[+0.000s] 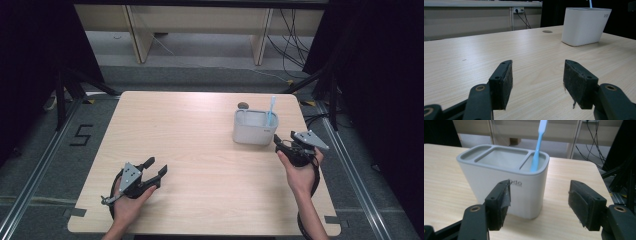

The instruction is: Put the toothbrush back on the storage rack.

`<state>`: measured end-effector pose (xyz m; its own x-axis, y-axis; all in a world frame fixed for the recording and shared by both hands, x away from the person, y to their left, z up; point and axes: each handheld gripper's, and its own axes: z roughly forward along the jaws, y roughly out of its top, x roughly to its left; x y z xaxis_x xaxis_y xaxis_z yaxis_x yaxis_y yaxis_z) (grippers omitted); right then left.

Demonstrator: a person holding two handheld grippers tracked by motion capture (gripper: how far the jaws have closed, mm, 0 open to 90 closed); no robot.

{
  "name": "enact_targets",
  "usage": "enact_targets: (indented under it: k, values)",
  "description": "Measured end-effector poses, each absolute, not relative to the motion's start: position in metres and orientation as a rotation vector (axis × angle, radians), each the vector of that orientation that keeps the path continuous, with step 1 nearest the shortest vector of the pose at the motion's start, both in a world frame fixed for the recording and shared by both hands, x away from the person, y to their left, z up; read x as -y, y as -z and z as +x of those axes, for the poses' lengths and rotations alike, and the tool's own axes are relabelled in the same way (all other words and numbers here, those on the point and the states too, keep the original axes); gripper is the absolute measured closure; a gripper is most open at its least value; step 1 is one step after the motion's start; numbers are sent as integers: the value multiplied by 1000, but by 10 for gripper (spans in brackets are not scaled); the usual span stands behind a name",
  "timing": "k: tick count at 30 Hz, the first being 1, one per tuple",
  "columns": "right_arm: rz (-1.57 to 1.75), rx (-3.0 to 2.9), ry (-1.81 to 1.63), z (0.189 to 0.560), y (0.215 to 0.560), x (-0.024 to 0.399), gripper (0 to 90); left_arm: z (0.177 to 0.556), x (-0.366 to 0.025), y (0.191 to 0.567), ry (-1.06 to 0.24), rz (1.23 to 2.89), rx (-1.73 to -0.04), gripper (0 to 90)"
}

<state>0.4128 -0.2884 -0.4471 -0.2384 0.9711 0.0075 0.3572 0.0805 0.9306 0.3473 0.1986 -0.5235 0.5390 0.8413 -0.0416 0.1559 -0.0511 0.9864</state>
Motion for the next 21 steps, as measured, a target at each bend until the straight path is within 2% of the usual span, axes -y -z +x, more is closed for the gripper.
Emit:
enact_targets:
  k: [21]
  values:
    - [1335,-1789,-1150,364,471,292,326,347,-199,523,-696,1548,-884,403]
